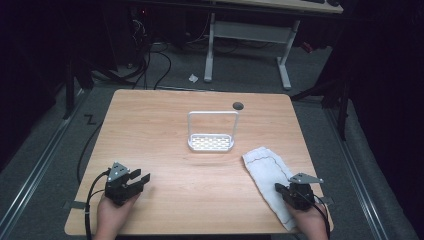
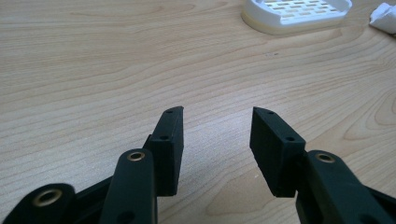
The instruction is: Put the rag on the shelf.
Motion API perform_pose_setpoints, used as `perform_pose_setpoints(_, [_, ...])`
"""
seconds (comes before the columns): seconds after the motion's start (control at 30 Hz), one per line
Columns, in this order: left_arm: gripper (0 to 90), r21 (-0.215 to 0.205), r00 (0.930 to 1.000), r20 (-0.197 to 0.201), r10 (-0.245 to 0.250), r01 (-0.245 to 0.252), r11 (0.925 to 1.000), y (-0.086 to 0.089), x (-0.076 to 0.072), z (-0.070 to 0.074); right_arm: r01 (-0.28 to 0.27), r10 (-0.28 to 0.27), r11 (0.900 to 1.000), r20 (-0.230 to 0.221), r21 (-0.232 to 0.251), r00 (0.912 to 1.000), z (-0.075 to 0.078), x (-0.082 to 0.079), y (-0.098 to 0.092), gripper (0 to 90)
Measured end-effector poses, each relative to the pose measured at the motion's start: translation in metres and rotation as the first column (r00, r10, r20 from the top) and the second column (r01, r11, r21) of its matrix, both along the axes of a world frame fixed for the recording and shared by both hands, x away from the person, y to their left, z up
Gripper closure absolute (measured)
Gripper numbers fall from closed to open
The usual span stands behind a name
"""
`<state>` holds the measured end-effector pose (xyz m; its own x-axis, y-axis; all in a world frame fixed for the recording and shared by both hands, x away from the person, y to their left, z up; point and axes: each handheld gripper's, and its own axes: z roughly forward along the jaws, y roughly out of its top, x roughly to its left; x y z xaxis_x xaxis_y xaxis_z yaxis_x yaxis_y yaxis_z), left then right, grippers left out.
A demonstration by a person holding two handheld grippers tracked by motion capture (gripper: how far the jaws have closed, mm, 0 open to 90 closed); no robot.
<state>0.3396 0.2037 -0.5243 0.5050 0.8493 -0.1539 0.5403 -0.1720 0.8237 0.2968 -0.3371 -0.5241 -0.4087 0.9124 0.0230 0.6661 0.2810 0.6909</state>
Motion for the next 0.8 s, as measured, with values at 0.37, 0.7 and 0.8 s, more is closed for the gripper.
perform_pose_setpoints(0.37, [54.5, 0.002, 0.9998, -0.002, -0.021, 0.021, 0.9998, -0.008, -0.001, -0.001, -0.044, 0.045, 0.999, 0.013, -0.011, 0.9989, -0.002, 0.009, 0.037, 90.0])
perform_pose_setpoints(0.7, [53.8, 0.008, 0.9992, 0.005, -0.040, 0.040, 0.9992, -0.014, -0.004, 0.000, 0.000, 0.002, 1.000, 0.086, -0.021, 0.9963, 0.013, 0.006, 0.028, 90.0])
perform_pose_setpoints(0.8, [54.2, -0.013, 0.9990, 0.008, -0.044, 0.044, 0.9990, -0.014, -0.004, 0.001, 0.038, -0.037, 0.999, 0.044, -0.020, 0.9984, 0.006, 0.002, 0.012, 90.0])
